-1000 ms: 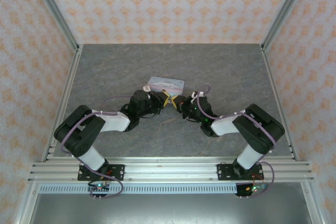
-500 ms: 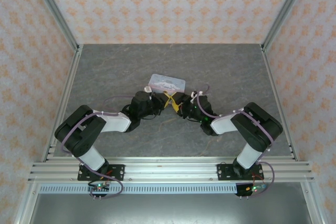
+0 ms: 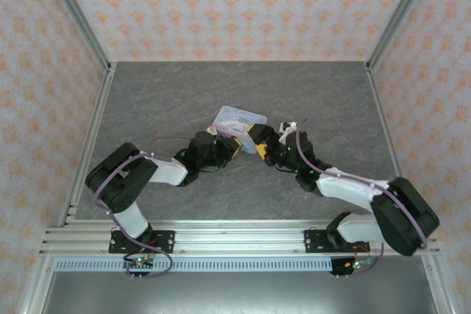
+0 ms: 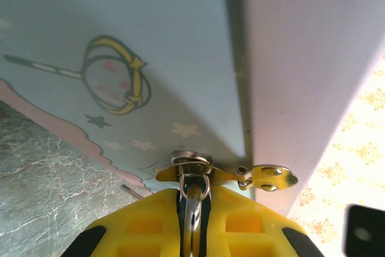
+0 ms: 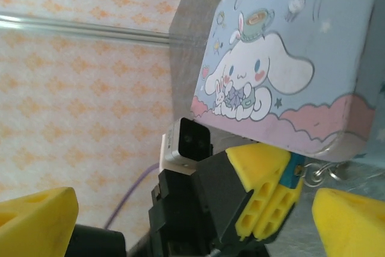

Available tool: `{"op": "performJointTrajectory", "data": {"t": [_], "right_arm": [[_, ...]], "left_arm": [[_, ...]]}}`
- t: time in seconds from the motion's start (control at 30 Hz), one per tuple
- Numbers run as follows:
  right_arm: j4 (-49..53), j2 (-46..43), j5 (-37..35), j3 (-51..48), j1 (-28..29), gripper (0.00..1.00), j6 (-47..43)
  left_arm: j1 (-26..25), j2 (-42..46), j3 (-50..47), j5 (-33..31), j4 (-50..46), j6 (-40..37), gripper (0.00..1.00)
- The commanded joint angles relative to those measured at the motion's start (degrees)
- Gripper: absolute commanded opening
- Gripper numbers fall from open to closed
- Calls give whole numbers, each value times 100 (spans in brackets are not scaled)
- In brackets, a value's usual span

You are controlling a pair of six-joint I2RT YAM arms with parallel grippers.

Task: Unlock a padlock with a key

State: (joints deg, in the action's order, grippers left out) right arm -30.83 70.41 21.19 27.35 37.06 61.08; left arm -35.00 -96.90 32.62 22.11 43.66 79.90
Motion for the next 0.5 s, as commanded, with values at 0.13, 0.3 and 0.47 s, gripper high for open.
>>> {"op": "performJointTrajectory", "data": {"t": [0.13, 0.3, 0.47], "right_arm": [[2526, -480, -286, 641, 21, 81, -2818], [3328, -117, -721, 1032, 427, 68, -4229], [3592, 354, -1190, 1332, 856, 55, -5191]], "left_arm": [[133, 131, 200, 249, -381, -222, 0], [186, 303, 386, 518, -974, -210, 0], [218, 403, 627, 819, -1445, -163, 0]]}}
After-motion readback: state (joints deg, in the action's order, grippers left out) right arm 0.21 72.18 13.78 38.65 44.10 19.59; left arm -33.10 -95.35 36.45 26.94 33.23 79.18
